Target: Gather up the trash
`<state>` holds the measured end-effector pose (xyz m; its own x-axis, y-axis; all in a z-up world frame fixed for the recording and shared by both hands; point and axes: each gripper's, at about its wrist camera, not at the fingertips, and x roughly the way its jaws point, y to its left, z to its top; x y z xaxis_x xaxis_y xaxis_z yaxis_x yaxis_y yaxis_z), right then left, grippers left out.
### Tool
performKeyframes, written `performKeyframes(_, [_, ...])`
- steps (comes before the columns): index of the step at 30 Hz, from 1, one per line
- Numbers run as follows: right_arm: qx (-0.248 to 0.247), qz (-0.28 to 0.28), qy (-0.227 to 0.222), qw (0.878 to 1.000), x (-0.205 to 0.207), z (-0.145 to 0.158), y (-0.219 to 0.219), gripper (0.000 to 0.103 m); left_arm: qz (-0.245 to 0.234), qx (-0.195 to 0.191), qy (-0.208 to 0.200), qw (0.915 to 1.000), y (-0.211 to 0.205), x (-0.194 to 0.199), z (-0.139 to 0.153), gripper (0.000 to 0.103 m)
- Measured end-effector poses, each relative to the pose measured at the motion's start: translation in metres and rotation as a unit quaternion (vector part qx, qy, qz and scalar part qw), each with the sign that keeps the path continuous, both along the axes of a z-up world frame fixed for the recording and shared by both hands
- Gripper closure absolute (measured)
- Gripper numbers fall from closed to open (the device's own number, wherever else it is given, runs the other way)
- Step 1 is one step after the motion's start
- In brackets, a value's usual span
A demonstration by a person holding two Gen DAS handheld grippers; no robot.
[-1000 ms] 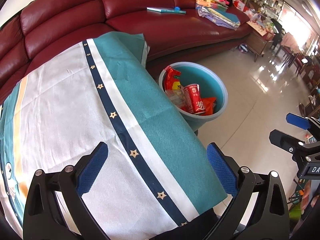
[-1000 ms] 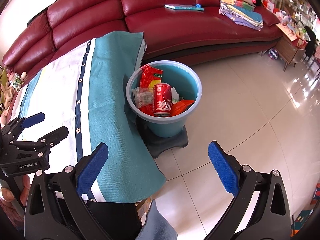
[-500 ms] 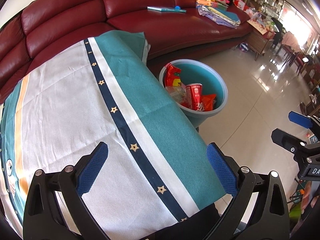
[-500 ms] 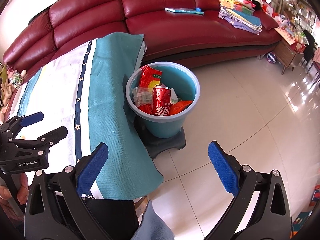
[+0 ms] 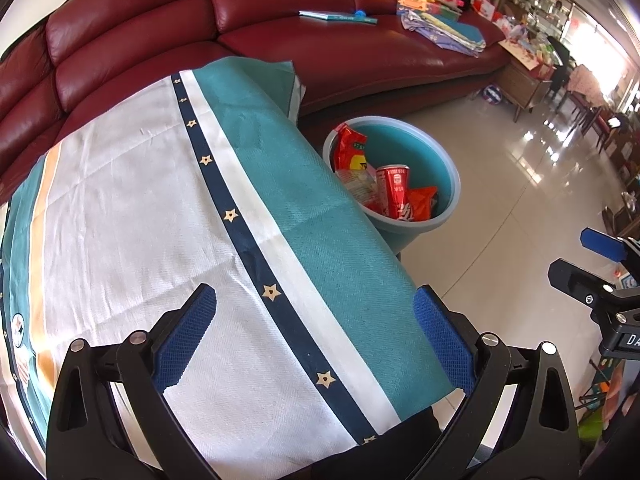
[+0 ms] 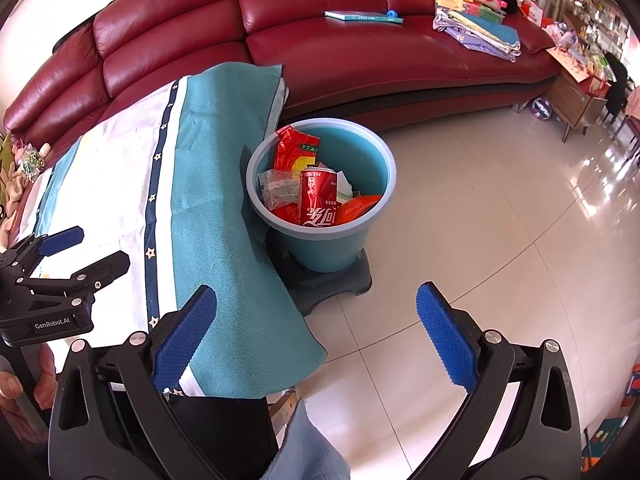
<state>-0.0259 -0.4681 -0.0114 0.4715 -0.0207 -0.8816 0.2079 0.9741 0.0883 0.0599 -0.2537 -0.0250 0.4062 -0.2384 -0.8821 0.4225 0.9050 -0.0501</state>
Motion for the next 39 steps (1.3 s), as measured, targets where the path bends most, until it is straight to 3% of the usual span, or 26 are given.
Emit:
performKeyframes(13, [0.0,-0.012,0.0,1.0,0.001,-0.002,-0.006,0.007,0.017,-0.025,-0.002,0.9995,0.008,0.003,0.002,0.004])
performKeyframes(39, [-0.012,-0.02,0.003,1.0,0.002,-0.01,-0.011,0.007,0.026,0.009,-0.003,0.9996,0.001,0.003,-0.005,0.004])
